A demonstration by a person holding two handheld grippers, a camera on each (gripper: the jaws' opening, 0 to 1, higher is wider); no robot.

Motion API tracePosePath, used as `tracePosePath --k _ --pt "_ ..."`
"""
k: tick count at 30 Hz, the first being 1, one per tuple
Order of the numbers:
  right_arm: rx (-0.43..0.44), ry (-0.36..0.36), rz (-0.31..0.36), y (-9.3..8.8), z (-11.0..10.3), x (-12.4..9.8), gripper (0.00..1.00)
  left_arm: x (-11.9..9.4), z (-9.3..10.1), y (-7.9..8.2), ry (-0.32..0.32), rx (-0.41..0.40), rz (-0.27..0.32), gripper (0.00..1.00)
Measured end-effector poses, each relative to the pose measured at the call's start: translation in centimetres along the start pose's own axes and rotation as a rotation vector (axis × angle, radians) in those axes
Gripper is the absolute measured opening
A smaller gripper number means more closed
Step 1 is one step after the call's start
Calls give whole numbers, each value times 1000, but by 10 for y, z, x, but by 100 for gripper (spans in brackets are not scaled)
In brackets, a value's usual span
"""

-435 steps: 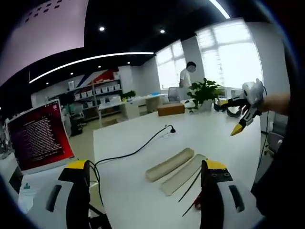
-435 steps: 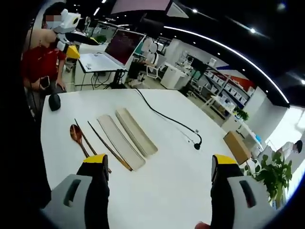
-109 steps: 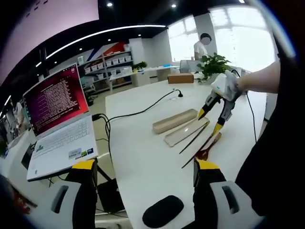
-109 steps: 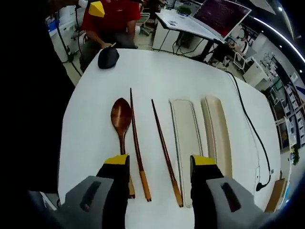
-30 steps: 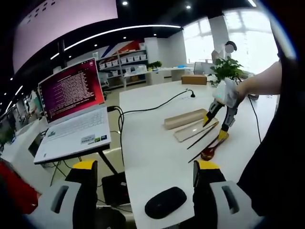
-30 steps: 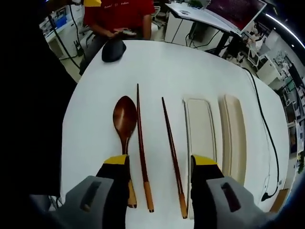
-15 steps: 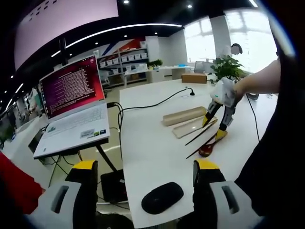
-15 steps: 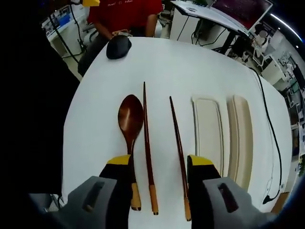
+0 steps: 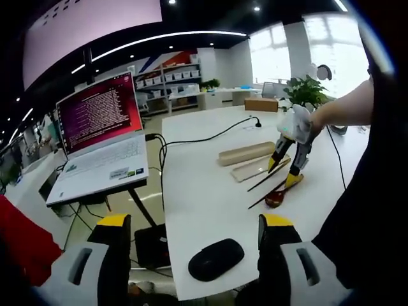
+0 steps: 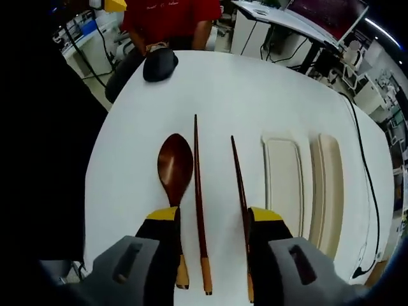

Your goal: Arrange the utensils inside the cutlery case until each visible utensil rests in its matching compartment.

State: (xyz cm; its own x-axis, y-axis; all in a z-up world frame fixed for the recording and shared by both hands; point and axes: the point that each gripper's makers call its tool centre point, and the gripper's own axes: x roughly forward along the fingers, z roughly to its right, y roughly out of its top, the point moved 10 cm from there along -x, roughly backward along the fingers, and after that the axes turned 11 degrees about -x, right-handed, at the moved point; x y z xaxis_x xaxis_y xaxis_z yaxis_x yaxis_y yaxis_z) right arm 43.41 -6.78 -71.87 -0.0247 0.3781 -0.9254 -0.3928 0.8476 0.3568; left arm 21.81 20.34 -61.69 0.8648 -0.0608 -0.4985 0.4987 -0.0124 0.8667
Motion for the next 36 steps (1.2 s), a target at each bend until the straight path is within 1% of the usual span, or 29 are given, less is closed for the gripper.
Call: tracePosePath --k 8,21,26,29,36 --pt "24 -6 -9 -6 8 1 36 2 -1 -2 1 -8 -6 84" --pt "54 17 -10 -8 19 3 29 2 -9 0 12 -9 -11 84" --pt "49 30 -23 -10 21 7 25 3 -11 1 15 -7 -15 84" --pt "49 44 -30 -11 21 9 25 3 -12 2 16 -7 -15 84" --pt "36 31 -20 -7 22 0 23 3 -15 2 22 -5 -18 84"
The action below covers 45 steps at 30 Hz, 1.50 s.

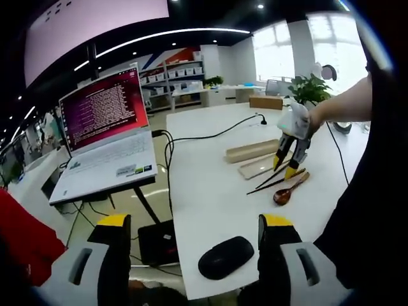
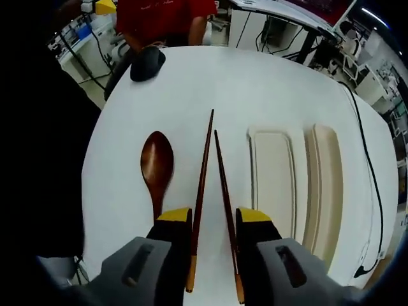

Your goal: Arrange the utensils inside the cutlery case until each visible utensil rests in its matching compartment.

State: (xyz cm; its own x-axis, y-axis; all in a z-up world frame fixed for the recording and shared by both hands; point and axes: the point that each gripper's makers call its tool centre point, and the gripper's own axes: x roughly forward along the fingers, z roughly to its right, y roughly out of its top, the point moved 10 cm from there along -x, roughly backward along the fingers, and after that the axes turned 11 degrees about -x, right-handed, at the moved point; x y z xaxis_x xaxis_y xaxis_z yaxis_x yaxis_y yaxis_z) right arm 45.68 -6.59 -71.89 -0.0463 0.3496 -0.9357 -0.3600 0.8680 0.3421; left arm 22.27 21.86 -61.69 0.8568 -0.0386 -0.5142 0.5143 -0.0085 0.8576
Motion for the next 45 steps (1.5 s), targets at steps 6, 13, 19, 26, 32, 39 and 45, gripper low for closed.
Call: tracePosePath --k 6,13,19,26,32,39,45 --pt "-11 12 5 3 -7 -3 17 4 2 2 -9 2 8 84" --pt "-15 48 -11 7 -12 4 17 3 5 -2 -18 0 2 84" --pt "-52 79 -65 11 -14 13 15 3 2 -1 -22 -4 -6 84" --pt "-59 64 -111 19 -13 16 10 5 4 3 -25 15 12 84" --pt "-77 82 -163 27 -13 18 10 5 13 -3 -50 27 -3 84" --pt "-58 115 -212 32 -6 21 9 9 16 8 -71 55 2 84" --pt "-74 133 -240 33 -4 22 8 12 17 17 -78 75 19 83"
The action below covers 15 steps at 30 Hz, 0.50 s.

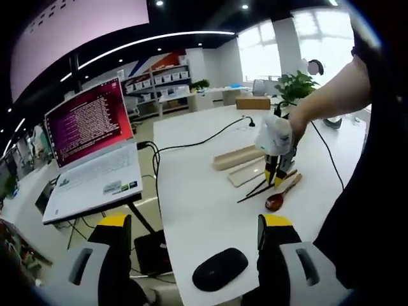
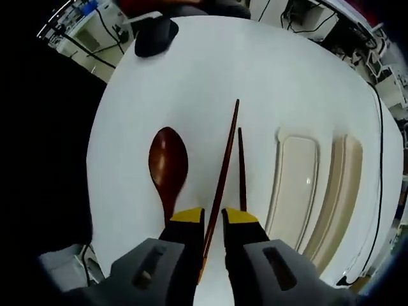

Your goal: Arrange the utensils inside the cutlery case until each visible utensil rests in its matching compartment.

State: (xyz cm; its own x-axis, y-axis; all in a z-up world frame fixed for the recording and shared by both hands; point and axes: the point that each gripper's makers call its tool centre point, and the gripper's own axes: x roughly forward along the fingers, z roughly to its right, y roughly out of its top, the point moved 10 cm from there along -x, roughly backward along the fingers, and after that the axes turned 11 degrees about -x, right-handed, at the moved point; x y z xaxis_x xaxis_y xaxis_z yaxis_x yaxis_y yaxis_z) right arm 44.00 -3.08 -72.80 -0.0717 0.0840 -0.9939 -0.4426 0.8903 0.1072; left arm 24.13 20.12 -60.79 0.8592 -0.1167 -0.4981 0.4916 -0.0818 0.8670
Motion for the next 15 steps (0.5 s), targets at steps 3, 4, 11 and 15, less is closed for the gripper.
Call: tracePosePath --k 3,4,11,15 --pt "9 9 -15 0 2 0 8 1 2 1 -8 23 -11 83" --pt "8 9 -18 1 2 0 8 1 2 2 -9 25 -12 83" --pt "28 12 -41 1 3 0 7 0 0 15 -8 65 -18 83" --pt "41 3 -56 2 3 -1 6 1 -1 26 -10 97 -4 83"
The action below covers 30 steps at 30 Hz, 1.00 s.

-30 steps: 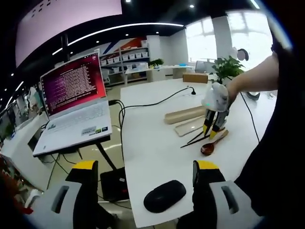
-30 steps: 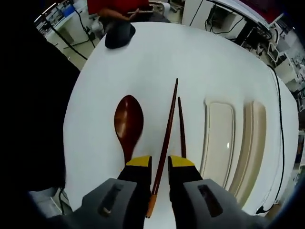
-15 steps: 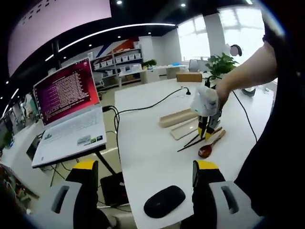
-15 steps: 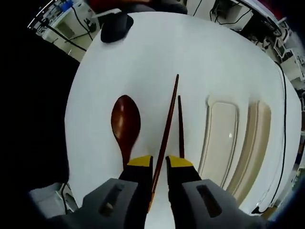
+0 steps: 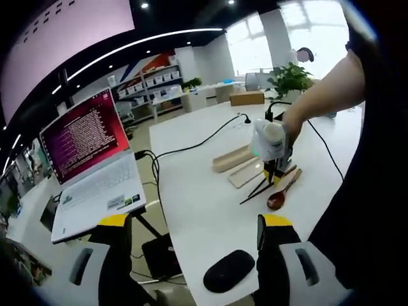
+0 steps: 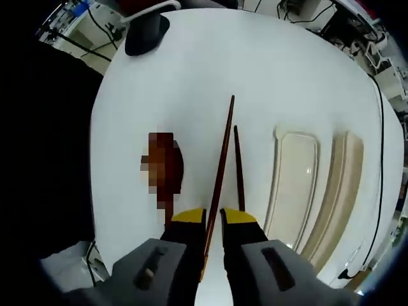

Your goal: Arrange the utensils inside the cutlery case until each visible utensil rests in its matching compartment.

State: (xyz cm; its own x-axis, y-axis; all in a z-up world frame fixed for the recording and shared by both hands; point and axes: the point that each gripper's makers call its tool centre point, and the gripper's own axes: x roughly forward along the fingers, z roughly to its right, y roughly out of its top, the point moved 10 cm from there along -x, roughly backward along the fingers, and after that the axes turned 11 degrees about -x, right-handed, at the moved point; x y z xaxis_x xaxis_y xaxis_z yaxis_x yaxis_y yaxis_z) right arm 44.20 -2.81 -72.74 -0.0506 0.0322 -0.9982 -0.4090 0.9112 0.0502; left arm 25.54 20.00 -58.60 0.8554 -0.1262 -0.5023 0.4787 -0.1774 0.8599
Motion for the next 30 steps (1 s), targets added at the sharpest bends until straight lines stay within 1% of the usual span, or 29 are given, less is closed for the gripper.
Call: tracePosePath --k 2,3,7,10,13,17,19,20,23,24,26,30 --pt "27 -7 -4 0 -1 -1 5 0 1 4 -4 10 10 83" --pt "26 -9 -4 0 -1 -1 5 0 1 4 -6 12 10 83" --pt "58 -13 7 -3 1 0 3 5 5 5 -33 49 -9 82" --pt "84 -14 26 -6 2 0 3 7 6 10 -49 58 6 82" --pt "78 -18 26 -5 1 0 2 11 9 12 -67 57 21 82" --pt "117 -23 37 -7 1 0 1 21 15 13 -99 81 10 82" --pt "138 -27 45 -8 1 0 1 25 18 16 -118 85 17 82" --pt "171 -29 51 -9 1 0 1 26 19 17 -123 86 20 82" --pt "146 -30 37 -7 0 1 1 31 22 20 -134 93 23 82" --pt "126 -33 25 -5 -1 0 1 32 24 21 -138 94 26 82" --pt "114 -39 17 -3 -3 0 1 32 29 23 -150 92 34 82" --pt "89 -57 14 -3 -4 1 0 29 33 19 -155 101 25 82"
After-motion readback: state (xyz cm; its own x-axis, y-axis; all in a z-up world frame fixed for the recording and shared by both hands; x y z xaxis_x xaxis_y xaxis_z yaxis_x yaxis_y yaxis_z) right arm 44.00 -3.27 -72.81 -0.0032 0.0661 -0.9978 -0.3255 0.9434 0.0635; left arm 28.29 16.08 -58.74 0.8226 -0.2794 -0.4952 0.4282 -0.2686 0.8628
